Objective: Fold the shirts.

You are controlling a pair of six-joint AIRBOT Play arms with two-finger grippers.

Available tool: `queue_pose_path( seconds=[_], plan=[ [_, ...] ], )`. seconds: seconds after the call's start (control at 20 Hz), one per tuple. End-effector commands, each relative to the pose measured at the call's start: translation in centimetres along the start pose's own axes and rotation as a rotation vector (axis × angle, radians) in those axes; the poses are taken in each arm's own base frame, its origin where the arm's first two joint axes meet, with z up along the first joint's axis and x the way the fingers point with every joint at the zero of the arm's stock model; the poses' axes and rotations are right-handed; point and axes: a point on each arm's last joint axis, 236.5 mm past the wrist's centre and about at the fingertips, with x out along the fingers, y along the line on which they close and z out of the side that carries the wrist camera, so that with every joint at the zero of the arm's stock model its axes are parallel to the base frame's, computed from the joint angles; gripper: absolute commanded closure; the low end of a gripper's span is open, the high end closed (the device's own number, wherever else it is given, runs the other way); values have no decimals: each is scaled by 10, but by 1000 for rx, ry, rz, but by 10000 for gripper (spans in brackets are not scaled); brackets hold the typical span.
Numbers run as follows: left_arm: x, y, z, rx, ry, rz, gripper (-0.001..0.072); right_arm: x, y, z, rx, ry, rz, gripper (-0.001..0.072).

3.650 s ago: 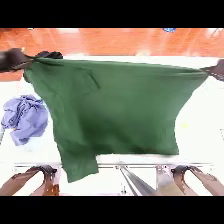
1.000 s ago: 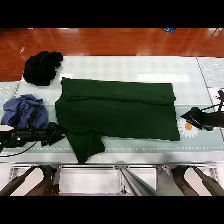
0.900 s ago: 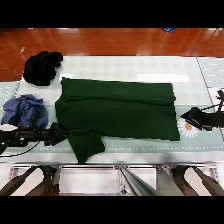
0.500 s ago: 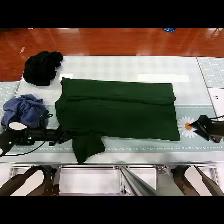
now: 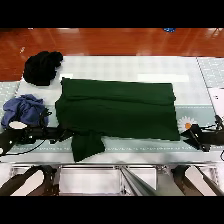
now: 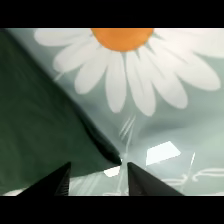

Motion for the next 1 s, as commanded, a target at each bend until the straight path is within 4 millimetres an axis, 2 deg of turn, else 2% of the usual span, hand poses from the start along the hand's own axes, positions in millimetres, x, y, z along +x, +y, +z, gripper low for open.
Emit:
queue_pose_path(
  seconds=[0.0, 0.1, 0.2, 0.4, 0.45, 0.5, 0.6, 0.7, 0.8, 0.95],
  plan=[
    [0, 1, 4, 9, -18, 4, 686, 8, -10, -14, 26, 93, -5, 305],
    [0, 2, 7, 8, -29, 8, 686, 16, -8, -17, 36, 137, 9, 305],
    [0, 1, 8, 5, -36, 3, 686, 28, 6, -17, -2, 160, 45, 305],
    [0, -2, 11, -2, -46, -5, 686, 46, 32, 6, -15, 96, 130, 325],
    [0, -2, 11, -2, -45, -6, 686, 46, 41, 10, -19, 79, 171, 376],
    [0, -2, 11, -2, -45, -6, 686, 45, 48, 14, -28, 63, 203, 459],
    [-1, -2, 12, 1, -48, -6, 686, 41, 61, 12, -92, 61, 261, 686],
    [-5, -8, 20, 18, -63, -12, 686, 37, 68, 8, -133, 82, 289, 685],
    [-17, -24, 37, 62, -96, -27, 686, 27, 77, 8, -178, 95, 313, 685],
    [-44, -58, 75, 147, -182, -50, 687, 0, 107, 31, -222, -4, 384, 685]
  ],
)
